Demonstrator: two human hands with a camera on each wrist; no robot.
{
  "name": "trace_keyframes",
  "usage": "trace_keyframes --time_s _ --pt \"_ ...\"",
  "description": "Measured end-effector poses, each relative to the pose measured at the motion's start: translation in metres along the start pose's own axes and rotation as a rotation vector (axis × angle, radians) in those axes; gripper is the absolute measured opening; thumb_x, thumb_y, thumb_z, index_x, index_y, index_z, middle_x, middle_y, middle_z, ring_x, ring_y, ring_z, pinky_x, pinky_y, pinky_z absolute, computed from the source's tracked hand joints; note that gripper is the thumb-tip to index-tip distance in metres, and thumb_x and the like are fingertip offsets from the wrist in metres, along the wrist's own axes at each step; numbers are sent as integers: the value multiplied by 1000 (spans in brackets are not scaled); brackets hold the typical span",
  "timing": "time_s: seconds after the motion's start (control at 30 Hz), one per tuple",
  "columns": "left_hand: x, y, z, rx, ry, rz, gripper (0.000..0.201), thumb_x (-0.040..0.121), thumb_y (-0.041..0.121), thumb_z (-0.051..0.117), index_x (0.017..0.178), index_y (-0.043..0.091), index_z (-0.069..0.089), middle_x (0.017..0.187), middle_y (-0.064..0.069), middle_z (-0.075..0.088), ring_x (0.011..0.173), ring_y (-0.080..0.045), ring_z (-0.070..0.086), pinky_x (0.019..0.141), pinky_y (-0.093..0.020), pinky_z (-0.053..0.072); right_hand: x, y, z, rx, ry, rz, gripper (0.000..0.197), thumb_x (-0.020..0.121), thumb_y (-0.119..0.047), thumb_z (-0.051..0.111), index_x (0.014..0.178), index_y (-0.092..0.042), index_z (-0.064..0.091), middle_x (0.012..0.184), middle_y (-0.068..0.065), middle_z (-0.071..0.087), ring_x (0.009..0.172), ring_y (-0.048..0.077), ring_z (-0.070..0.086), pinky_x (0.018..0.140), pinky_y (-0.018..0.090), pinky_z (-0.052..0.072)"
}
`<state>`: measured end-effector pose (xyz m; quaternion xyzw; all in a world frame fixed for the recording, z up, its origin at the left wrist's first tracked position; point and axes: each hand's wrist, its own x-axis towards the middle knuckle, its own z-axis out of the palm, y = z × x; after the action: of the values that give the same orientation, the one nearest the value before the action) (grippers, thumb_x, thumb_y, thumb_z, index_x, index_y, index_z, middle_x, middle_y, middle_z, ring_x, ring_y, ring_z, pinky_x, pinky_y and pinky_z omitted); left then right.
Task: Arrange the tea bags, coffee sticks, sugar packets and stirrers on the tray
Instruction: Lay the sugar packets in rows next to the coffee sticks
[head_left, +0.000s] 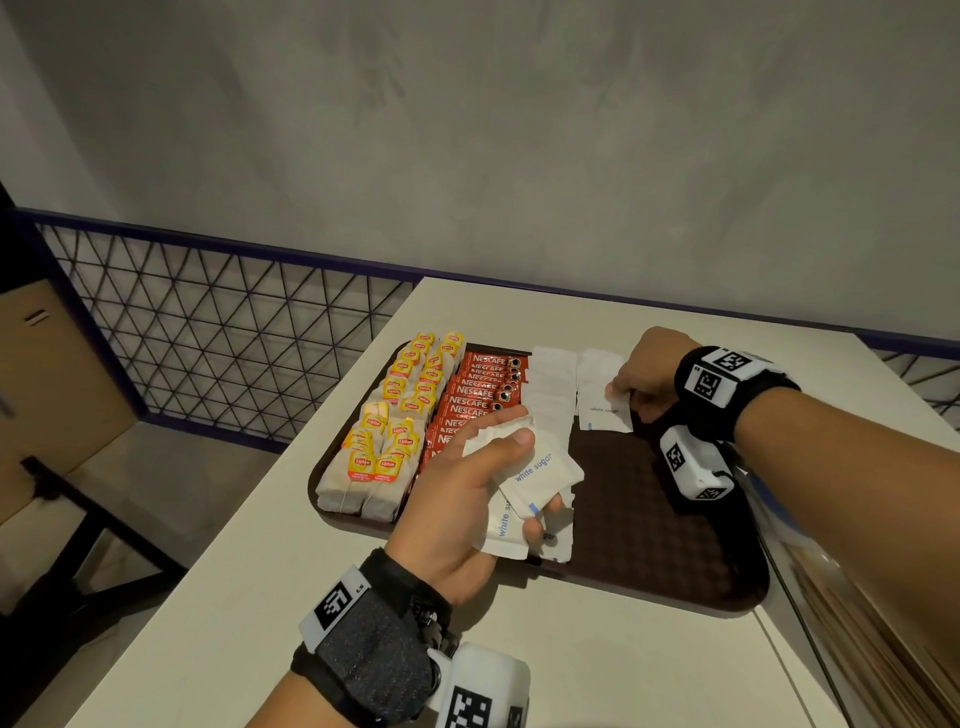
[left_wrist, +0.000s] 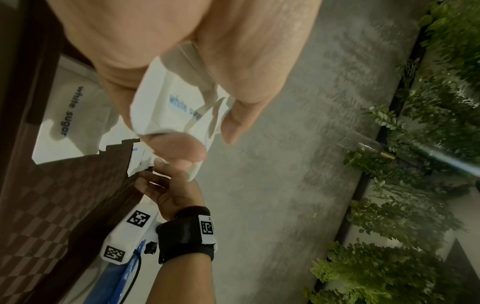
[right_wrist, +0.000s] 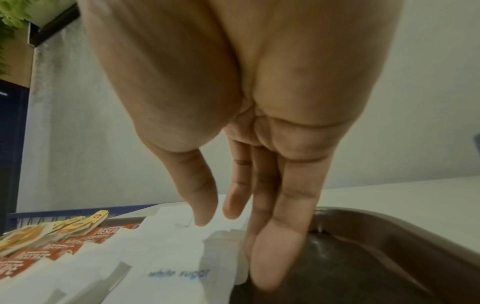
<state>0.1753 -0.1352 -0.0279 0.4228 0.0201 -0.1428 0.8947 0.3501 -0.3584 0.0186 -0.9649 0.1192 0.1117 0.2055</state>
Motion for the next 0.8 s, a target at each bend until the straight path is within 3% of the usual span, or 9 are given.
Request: trace_keyframes --time_s 0.07,0.23,0.33,0.4,0.5,0.63,0.8 --pt "0 0 0 0 -1 4 36 92 15 68 128 21 65 111 -25 72 67 -35 65 48 -27 45 4 3 -2 69 14 -21 14 88 -13 77 81 -3 70 73 13 76 62 27 74 65 35 63" --pt "0 0 0 -6 1 5 36 91 16 69 126 21 66 113 -26 71 69 -36 65 50 -28 45 2 5 -5 93 3 -10 11 87 -11 76 83 -1 73 82 15 79 68 31 76 64 36 63" --pt "0 -1 0 -8 -7 0 35 92 15 68 126 21 66 109 -25 72 68 -35 64 48 -28 45 -2 7 -3 60 -85 13 14 80 -4 82 67 -1 79 77 13 78 72 33 77 76 44 66" --pt "-1 0 0 -7 -8 0 35 92 15 68 126 21 66 107 -25 72 67 -35 65 47 -28 45 -5 9 -1 48 -138 12 19 79 -3 85 61 -2 79 75 14 78 63 28 73 76 41 66" --pt "-2 0 1 -5 -1 2 35 90 15 69 125 21 66 108 -25 72 67 -34 65 48 -27 45 -10 9 1 20 -166 -5 9 78 -3 86 76 2 79 77 13 79 60 23 72 72 36 65" --pt "-1 1 1 -3 3 -7 33 93 13 67 126 21 66 109 -25 72 65 -34 65 48 -27 45 -13 7 5 -3 -172 -16 9 79 -2 86 78 2 78 76 13 78 59 22 74 67 35 65" --pt "-1 1 1 -4 -13 -7 32 95 13 66 126 20 65 106 -24 73 66 -34 65 48 -27 45 -13 4 5 18 -178 -10 14 78 -3 87 85 5 78 76 15 78 60 24 74 72 39 66"
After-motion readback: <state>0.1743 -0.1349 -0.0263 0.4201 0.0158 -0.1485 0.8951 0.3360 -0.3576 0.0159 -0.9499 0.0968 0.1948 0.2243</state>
